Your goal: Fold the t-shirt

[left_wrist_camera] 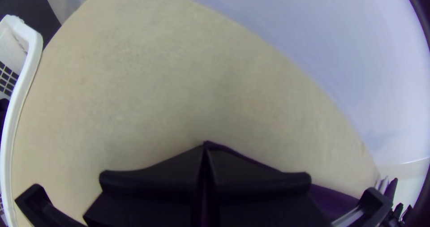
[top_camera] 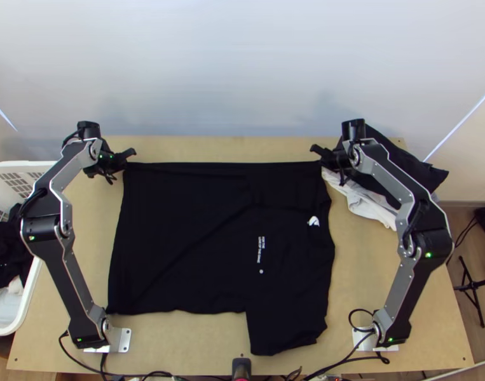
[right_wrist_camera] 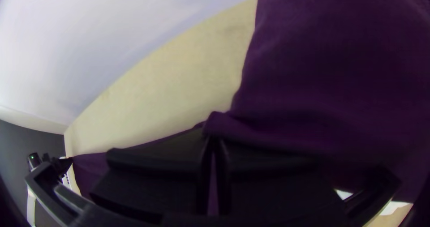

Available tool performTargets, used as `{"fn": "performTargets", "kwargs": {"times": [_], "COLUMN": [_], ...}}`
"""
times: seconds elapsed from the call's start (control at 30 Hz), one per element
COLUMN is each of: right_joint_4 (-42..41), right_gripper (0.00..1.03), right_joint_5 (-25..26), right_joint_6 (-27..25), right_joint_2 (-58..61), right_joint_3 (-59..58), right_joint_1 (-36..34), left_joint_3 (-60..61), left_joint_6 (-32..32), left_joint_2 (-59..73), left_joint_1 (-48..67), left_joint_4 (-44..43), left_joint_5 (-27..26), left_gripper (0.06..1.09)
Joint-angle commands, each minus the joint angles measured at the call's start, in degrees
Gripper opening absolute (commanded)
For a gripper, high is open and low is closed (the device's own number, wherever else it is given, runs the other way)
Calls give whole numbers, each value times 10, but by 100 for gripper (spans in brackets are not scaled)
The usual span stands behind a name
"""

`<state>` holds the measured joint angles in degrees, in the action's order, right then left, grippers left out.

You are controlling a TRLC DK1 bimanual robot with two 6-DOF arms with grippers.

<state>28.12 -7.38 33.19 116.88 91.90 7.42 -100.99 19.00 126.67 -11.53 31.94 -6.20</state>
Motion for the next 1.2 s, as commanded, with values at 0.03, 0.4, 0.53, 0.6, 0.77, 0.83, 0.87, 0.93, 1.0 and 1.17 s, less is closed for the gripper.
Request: {"fn": "performTargets", "kwargs": {"times": [0.03,0.4,0.53,0.6,0.77,0.83,0.87,0.93,1.0,1.17], "right_joint_4": [22,66,122,137,149,149,151,163,177,197], "right_gripper": [3,3,3,3,3,3,3,3,3,3], "right_joint_5": [30,40,40,40,40,41,40,41,41,46], "right_joint_6": [4,27,32,32,32,32,32,28,27,17], "right_joint_2": [49,47,36,30,5,-2,-7,-14,-21,-40], "right_joint_3": [90,124,127,121,95,87,82,78,73,49], "right_joint_1": [8,33,43,45,50,51,52,53,53,59], "left_joint_3": [-105,-192,-229,-229,-229,-225,-224,-224,-223,-201], "left_joint_6": [-1,-4,-20,-20,-32,-39,-41,-45,-55,-74], "left_joint_2": [60,76,61,45,18,13,11,10,9,-5], "left_joint_1": [4,24,31,30,25,22,19,14,10,6], "left_joint_4": [32,106,200,218,259,267,268,272,277,288], "left_joint_5": [6,1,-3,-10,-18,-18,-18,-18,-18,-20], "left_gripper": [9,9,9,9,9,9,9,9,9,9]}}
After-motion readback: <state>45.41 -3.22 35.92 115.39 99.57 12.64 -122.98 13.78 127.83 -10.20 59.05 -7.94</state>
